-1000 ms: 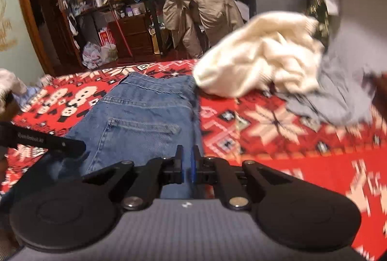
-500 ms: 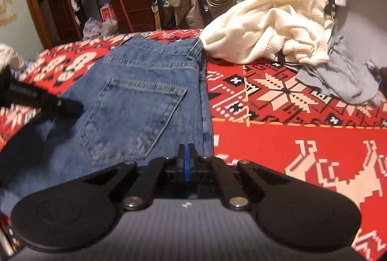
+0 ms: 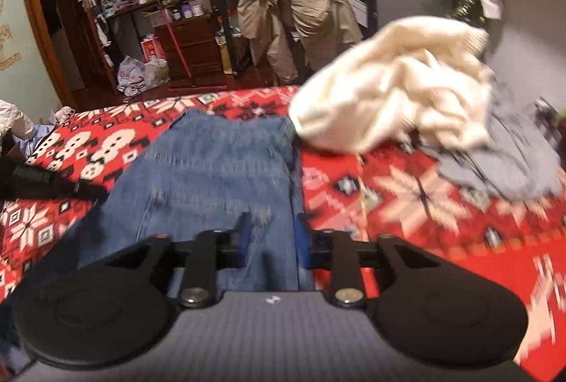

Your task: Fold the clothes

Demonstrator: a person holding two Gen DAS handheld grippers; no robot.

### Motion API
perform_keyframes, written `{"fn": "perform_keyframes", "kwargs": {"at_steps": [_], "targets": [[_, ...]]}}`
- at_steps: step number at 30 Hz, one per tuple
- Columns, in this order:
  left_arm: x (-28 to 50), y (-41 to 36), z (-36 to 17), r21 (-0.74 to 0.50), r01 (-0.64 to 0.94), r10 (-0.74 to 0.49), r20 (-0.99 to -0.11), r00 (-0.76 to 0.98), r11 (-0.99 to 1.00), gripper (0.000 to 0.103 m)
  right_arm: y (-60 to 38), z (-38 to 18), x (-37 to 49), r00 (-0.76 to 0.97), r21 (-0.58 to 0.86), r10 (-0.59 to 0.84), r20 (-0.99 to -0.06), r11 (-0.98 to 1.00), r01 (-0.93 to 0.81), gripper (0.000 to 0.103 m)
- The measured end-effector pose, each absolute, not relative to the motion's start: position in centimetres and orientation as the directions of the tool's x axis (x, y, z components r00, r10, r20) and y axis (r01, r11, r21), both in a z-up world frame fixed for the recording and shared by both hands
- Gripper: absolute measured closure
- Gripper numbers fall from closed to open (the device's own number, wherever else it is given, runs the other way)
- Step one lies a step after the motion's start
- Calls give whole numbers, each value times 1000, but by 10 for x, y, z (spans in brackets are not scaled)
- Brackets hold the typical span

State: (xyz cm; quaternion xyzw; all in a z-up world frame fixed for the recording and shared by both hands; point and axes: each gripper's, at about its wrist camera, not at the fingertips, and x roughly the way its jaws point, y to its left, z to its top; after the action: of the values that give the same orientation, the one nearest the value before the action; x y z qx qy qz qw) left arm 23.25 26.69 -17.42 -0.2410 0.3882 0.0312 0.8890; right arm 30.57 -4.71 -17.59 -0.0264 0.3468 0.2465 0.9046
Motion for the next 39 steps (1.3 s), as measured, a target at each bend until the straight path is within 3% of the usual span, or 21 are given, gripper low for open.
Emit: {"fn": "perform_keyframes", "kwargs": {"at_steps": [3, 11, 12, 13, 17, 24, 26, 27, 32, 35, 37, 39], "targets": [[236, 274, -180, -443, -236, -165, -695, 700, 865, 88, -29, -175, 341, 638, 93, 413, -650, 876, -473, 66], [244, 292, -195, -540, -245, -237, -672, 701, 805, 82, -9, -200, 422, 563, 238, 449, -694, 881, -410, 68], [244, 291, -195, -537, -242, -236, -672, 702, 808, 82, -9, -203, 427, 561, 259, 459, -689, 879, -401, 85], [244, 290, -195, -536, -241, -236, -671, 703, 809, 82, -6, -201, 425, 578, 236, 456, -677, 878, -416, 93], [243, 289, -194, -540, -238, -241, -670, 702, 807, 82, 6, -189, 409, 662, 87, 420, -621, 876, -475, 94], [243, 280, -191, -484, -210, -212, -677, 705, 849, 77, 8, -206, 421, 659, 70, 385, -646, 890, -451, 93], [244, 281, -193, -485, -215, -212, -681, 701, 848, 77, 10, -212, 425, 654, 65, 377, -656, 891, -449, 89], [244, 282, -194, -489, -216, -215, -681, 701, 845, 77, 7, -211, 427, 646, 84, 382, -661, 893, -442, 81], [244, 283, -195, -503, -222, -223, -678, 700, 835, 79, -11, -190, 414, 664, 97, 382, -643, 900, -424, 73], [244, 284, -195, -513, -225, -229, -676, 700, 828, 83, -22, -173, 397, 680, 119, 399, -614, 899, -420, 74], [244, 285, -195, -536, -229, -244, -670, 702, 813, 87, -18, -165, 383, 655, 162, 452, -605, 876, -454, 86], [244, 286, -194, -551, -226, -255, -661, 706, 803, 89, 2, -163, 373, 609, 181, 506, -610, 838, -515, 86]]}}
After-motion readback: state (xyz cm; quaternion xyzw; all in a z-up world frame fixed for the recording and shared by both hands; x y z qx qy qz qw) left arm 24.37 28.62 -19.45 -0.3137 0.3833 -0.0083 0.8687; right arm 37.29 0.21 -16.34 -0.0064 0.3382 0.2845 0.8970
